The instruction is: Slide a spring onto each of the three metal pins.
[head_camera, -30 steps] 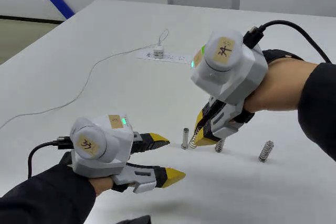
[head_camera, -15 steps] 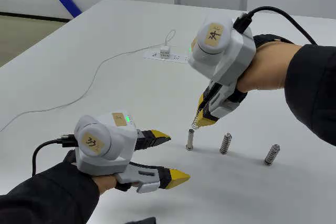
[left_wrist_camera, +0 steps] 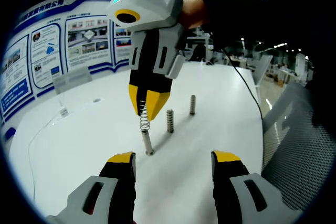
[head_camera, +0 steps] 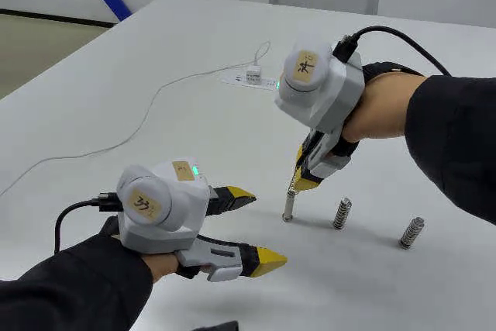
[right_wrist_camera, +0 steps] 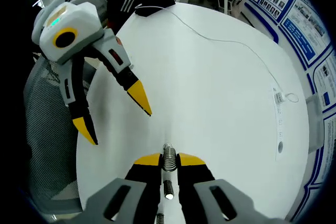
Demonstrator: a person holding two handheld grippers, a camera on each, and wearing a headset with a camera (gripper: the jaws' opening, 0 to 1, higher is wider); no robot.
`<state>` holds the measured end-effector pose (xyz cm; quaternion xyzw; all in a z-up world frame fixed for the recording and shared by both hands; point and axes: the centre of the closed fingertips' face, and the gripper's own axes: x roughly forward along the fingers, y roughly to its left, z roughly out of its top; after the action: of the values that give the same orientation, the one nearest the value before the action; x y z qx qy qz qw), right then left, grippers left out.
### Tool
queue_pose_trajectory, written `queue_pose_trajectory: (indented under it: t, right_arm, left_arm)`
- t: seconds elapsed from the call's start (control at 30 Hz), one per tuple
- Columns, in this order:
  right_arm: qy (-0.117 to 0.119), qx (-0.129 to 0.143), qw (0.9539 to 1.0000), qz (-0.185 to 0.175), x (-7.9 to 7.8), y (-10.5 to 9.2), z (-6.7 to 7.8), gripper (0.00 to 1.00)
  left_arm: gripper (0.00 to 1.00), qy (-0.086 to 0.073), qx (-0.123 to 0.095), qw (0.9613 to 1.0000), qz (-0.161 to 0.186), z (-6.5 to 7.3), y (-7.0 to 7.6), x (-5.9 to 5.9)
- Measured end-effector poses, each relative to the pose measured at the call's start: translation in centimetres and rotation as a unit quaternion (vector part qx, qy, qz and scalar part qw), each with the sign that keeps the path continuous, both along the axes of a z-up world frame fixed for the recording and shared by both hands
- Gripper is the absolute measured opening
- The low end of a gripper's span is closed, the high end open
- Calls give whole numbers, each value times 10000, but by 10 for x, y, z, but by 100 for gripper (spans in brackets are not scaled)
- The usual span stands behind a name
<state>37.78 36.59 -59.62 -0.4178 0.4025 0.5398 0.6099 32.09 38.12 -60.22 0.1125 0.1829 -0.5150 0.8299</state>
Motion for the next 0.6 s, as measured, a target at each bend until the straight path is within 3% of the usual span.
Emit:
queue_pose_trajectory:
  t: [0.3, 0.6]
  right_arm:
    - [87, -90, 9999, -7, -2, 4, -9, 12]
    - [177, -348, 9992, -125, -2, 3, -30, 12]
  left_arm:
    - [59, 18, -5, 10000, 10, 0, 0, 0]
    - [59, 37, 11, 10000, 19, -2, 1, 0]
